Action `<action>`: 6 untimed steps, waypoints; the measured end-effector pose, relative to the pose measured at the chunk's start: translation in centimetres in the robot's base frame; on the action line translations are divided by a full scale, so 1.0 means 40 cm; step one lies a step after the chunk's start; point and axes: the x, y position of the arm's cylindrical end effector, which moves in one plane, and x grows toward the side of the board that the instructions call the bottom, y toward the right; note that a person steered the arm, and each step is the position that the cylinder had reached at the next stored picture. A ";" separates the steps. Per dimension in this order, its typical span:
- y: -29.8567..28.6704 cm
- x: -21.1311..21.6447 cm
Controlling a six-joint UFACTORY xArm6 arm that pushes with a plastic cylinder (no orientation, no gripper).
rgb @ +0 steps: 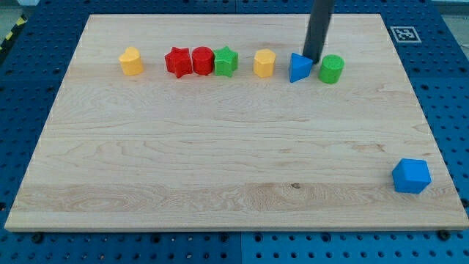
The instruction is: Move the green circle above the blue cube
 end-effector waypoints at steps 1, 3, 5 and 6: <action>0.070 0.070; 0.087 -0.042; 0.156 0.106; 0.191 0.187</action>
